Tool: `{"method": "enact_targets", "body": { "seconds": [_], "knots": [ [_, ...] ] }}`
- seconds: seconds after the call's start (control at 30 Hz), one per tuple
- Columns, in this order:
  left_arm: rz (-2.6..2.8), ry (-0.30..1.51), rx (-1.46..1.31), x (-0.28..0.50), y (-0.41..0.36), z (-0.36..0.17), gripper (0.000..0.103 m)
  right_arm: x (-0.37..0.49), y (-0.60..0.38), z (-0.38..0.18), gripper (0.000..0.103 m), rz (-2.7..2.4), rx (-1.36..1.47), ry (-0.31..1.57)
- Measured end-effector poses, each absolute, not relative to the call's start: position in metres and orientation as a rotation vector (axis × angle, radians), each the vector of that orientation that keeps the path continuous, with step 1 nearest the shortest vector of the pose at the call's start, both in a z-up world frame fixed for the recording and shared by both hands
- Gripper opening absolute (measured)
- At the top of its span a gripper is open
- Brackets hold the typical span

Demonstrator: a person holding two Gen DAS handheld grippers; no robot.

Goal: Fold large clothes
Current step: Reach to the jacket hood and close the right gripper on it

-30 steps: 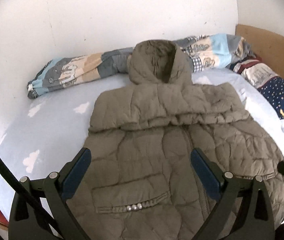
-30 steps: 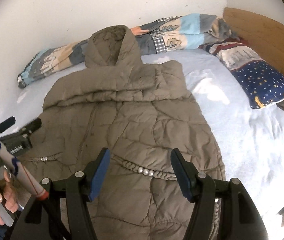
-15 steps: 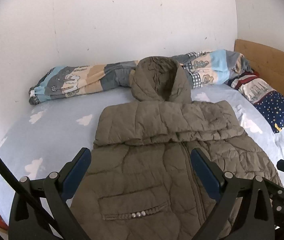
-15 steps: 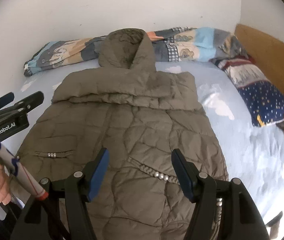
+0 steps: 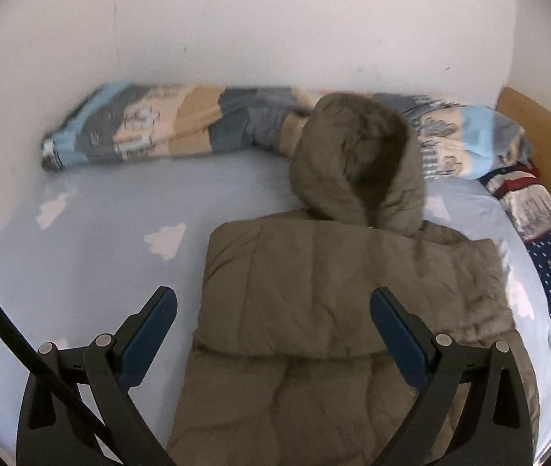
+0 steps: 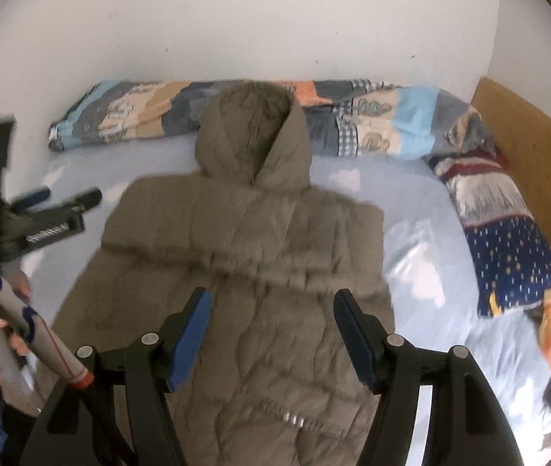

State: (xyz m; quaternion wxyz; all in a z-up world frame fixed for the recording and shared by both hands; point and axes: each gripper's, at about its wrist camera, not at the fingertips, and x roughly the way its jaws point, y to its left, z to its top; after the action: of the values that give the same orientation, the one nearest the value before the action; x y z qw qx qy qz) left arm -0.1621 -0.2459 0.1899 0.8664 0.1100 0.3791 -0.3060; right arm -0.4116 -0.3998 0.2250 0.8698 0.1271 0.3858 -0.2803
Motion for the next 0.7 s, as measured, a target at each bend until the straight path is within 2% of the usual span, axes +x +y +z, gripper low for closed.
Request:
{"method": "enact_targets", "body": {
  "seconds": [0.13,0.3,0.53,0.7],
  "knots": [
    [-0.615,0.873,0.174,-0.121,-0.252,0.173,0.099,-0.363,-0.447,0.246,0.076,-0.557,0.335,0.805],
    [-0.613,0.889,0.169,-0.107,-0.254,0.160,0.099,-0.275,-0.514,0.252,0.076,-0.579,0.352,0.803],
    [-0.654,0.859,0.232,-0.108,-0.264,0.153,0.099,-0.150,-0.624,0.221,0.075,-0.640,0.414,0.806],
    [-0.711,0.911,0.198,-0.101,-0.264,0.142,0.099,-0.092,-0.669,0.202,0.075,-0.698,0.384,0.806]
  ]
}}
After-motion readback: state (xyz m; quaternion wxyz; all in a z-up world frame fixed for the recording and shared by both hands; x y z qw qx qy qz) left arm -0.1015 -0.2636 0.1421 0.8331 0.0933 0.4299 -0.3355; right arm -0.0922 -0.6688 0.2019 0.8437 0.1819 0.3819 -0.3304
